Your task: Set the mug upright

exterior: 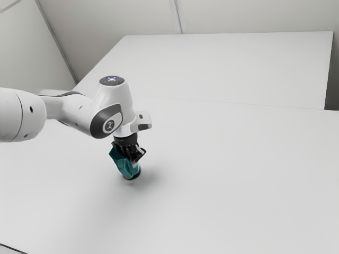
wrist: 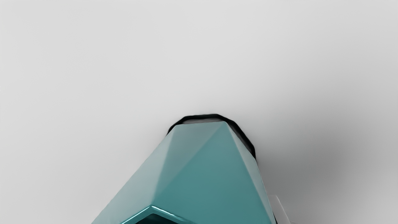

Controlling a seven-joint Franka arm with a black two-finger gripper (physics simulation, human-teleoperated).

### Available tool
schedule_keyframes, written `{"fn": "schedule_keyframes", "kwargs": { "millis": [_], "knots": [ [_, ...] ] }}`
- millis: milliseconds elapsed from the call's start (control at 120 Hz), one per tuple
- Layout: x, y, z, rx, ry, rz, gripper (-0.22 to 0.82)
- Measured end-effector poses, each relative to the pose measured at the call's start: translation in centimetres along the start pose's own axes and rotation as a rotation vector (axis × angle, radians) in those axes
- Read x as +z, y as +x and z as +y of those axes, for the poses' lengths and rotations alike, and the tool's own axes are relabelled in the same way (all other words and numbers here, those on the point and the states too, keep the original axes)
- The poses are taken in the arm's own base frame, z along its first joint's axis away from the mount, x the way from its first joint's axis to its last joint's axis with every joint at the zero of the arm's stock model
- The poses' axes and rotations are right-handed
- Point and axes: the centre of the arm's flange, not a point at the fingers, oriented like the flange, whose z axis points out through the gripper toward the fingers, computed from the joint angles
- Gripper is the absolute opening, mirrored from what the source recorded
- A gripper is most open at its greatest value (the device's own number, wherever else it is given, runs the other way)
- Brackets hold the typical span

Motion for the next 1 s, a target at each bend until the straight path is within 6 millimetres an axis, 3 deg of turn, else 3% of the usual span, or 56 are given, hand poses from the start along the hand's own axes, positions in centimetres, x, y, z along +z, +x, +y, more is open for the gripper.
{"fn": "schedule_keyframes", "kwargs": {
  "millis": [525,858,1000],
  "knots": [
    [-1.2,0.3,0.0,-0.01,-0.009,0.03,0.13],
    [-5.8,-0.5,-0.7,-0.021,0.006,0.102,0.19],
    [-8.7,-0.5,-0.9,-0.025,0.013,0.143,0.2]
  ]
}}
